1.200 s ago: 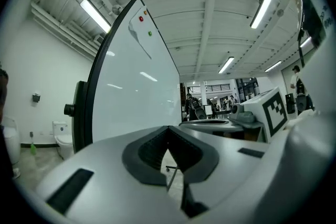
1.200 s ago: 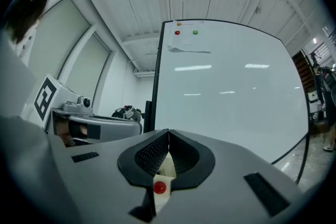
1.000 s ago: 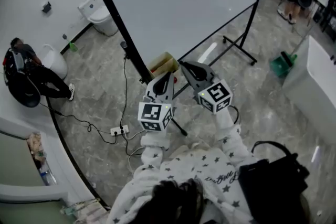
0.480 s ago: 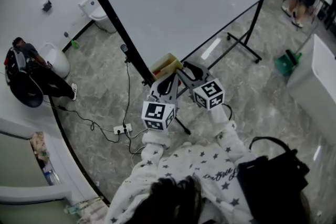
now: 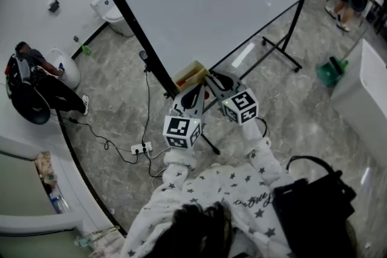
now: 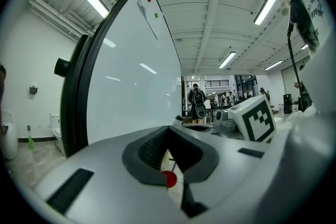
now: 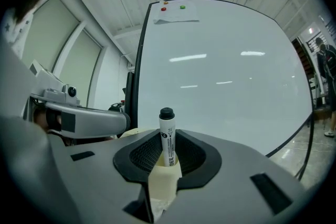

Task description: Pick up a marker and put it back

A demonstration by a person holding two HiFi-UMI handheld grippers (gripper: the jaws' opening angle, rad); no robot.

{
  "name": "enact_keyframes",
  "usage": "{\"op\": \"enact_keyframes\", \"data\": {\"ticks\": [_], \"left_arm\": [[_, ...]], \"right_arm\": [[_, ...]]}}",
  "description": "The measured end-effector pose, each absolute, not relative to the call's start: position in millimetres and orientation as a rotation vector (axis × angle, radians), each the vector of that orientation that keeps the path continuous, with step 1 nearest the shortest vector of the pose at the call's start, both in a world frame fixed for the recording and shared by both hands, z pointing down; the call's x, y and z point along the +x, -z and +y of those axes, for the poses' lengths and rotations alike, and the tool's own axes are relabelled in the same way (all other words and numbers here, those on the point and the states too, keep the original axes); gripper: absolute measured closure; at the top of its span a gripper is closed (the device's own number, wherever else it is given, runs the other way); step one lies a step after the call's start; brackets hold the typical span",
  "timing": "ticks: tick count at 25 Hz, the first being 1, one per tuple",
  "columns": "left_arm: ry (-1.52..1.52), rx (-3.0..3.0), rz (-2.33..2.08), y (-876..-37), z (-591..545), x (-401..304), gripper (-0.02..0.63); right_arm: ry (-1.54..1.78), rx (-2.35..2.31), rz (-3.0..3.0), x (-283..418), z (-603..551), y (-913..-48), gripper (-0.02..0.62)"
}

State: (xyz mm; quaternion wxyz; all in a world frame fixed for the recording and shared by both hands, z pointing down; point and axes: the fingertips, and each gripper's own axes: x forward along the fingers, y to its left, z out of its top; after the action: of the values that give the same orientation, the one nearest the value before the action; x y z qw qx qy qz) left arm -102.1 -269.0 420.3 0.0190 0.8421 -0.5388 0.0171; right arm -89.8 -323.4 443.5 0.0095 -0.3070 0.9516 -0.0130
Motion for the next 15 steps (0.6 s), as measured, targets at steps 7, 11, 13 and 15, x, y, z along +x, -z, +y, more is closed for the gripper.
{"op": "enact_keyframes", "data": {"ticks": [7,11,13,15], "left_arm": [[-0.042,2.657,-1.645,-399.0,-265.7,-97.9,0.604],[-0.075,2.695,-1.620,-370.2,-257.9,-94.1,0.604],[-0.057,2.716,-1.610,-350.9,-252.7,-92.6,0.604],[-0.022,2.736,-1.596,-330.5,-247.2,-90.5,0.604]], "right_arm": [[0.047,-0.903,2.962,-80.6,-316.3,-401.1,0.514],[0.023,-0.861,2.980,-69.4,-305.9,-363.0,0.514],[0.017,-0.827,2.974,-63.5,-297.9,-341.5,0.514],[0.000,-0.801,2.968,-58.2,-289.3,-321.9,0.514]]}}
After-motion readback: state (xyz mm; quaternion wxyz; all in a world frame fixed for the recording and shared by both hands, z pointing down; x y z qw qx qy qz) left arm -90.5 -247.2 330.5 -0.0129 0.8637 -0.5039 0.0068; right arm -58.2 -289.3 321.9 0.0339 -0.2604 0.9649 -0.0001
